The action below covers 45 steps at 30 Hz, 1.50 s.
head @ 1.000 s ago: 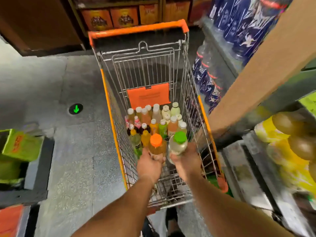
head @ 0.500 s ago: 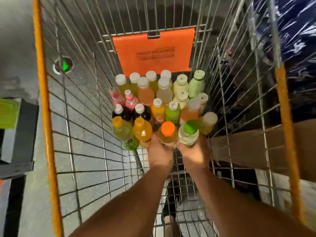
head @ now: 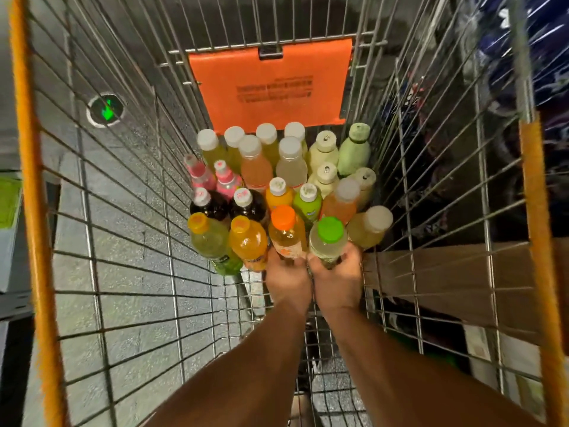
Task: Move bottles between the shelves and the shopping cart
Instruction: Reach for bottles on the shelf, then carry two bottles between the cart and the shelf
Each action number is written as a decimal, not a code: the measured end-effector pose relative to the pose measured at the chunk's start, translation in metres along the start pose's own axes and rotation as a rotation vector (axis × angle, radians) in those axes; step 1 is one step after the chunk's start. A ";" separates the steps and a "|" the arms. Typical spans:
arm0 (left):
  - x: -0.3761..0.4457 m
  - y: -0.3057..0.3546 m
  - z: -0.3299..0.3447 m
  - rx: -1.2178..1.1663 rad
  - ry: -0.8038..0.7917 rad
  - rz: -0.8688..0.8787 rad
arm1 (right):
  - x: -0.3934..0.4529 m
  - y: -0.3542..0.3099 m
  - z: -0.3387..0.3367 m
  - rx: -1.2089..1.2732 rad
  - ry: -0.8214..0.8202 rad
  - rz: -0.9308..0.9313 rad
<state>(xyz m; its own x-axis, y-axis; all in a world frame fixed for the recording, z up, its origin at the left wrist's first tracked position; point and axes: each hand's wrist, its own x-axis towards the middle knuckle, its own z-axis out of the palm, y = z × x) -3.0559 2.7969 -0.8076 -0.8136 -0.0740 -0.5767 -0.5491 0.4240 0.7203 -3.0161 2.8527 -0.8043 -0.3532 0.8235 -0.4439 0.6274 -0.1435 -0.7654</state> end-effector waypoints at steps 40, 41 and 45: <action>-0.262 0.169 -0.375 0.539 -0.734 0.858 | -0.485 -0.175 -0.149 0.083 0.599 -0.152; -0.282 0.170 -0.393 0.578 -0.738 0.916 | -0.514 -0.177 -0.158 0.063 0.652 -0.120; -0.375 0.156 -0.447 0.621 -0.889 1.137 | -0.622 -0.170 -0.216 0.034 0.863 -0.047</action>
<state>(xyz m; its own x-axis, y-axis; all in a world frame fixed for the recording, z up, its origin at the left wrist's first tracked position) -2.9218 2.4873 -0.3071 -0.2378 0.9696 -0.0581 0.5927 0.1922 0.7822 -2.7529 2.4837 -0.2978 0.2811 0.9557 0.0872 0.5997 -0.1040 -0.7934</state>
